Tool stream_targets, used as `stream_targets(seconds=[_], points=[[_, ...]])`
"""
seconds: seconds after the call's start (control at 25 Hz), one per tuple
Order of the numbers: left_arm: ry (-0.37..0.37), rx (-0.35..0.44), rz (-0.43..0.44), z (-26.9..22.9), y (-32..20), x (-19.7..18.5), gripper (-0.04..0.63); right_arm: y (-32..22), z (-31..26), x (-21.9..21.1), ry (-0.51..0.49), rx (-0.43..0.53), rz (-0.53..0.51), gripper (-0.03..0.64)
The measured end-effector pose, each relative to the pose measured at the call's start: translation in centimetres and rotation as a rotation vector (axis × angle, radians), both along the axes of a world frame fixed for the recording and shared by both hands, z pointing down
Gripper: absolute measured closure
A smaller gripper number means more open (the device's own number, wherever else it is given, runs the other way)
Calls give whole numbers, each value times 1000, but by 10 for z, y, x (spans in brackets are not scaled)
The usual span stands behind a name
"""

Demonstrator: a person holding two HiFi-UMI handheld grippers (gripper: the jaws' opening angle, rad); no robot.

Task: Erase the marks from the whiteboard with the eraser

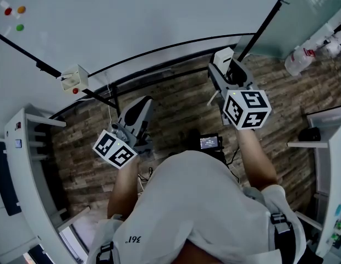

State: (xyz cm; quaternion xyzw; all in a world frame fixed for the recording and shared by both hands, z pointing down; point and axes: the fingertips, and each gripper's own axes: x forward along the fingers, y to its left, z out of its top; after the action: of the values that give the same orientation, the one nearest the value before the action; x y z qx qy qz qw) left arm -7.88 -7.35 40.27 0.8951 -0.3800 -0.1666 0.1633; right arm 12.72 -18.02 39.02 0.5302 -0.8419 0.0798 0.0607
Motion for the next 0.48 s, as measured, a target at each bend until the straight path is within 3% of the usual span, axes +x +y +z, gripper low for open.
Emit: stream_targets(seconds=[0.48], points=[[7,-27,13,10,3,4,576,4,18,-3,11,-36,-5,345]])
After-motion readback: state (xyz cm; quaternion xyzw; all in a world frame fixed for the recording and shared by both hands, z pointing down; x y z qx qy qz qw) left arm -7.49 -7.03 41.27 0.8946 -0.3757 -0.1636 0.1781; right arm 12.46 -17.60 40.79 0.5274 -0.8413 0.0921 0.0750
